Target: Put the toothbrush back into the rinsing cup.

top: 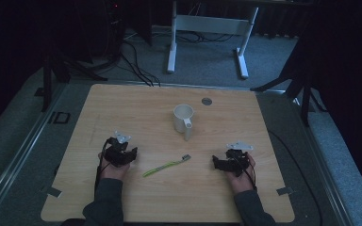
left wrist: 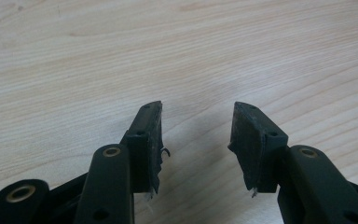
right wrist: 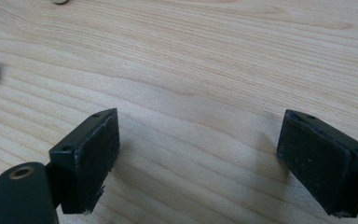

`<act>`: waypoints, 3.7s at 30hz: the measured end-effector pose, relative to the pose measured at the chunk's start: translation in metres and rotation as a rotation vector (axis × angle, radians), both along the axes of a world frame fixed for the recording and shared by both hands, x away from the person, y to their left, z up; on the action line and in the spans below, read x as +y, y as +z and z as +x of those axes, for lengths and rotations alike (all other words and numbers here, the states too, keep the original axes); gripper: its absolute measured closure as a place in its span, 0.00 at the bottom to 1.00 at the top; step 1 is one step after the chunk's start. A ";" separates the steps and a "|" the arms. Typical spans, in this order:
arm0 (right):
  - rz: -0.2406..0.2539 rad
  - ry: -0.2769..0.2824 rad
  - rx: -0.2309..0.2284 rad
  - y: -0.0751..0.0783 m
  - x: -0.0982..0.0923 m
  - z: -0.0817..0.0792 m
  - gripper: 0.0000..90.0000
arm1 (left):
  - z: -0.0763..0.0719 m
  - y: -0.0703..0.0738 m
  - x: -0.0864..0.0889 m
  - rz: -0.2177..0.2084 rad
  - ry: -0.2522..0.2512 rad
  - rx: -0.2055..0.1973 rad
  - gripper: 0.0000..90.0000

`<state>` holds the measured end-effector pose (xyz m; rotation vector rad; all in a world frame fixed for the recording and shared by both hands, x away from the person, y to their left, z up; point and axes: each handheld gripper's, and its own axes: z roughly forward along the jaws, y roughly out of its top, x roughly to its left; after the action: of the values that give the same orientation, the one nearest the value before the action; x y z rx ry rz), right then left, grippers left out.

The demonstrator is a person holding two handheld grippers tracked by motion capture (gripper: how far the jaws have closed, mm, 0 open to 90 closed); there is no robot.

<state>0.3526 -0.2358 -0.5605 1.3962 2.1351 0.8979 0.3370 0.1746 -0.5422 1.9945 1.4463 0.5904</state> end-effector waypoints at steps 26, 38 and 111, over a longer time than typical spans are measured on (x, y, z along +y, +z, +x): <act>0.000 0.004 0.001 0.000 0.000 0.000 0.14 | -0.019 0.030 0.017 -0.174 -0.044 -0.044 0.61; 0.001 0.011 0.001 0.000 0.000 0.002 0.14 | -0.019 0.036 0.017 -0.179 -0.061 -0.058 0.60; 0.003 0.025 0.003 0.000 0.000 0.006 0.14 | 0.015 0.118 -0.023 -0.008 -0.385 0.050 0.69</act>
<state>0.3586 -0.2355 -0.5603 1.3767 2.1588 0.9096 0.3518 0.1513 -0.4243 2.2165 1.0455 0.3673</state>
